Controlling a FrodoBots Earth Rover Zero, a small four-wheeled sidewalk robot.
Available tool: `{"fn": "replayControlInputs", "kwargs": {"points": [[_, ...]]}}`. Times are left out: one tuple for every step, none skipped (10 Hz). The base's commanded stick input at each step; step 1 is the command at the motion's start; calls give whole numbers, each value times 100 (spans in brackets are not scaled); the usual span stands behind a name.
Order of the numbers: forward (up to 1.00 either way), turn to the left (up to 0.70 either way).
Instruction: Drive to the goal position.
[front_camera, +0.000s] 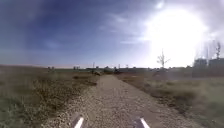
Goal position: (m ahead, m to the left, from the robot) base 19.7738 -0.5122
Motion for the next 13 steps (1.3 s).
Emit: {"fn": "replayControlInputs", "kwargs": {"points": [[50, 0], [50, 0], [50, 0], [50, 0], [50, 0], [50, 0], [50, 0], [50, 0], [50, 0], [50, 0], [50, 0], [50, 0], [50, 0]]}}
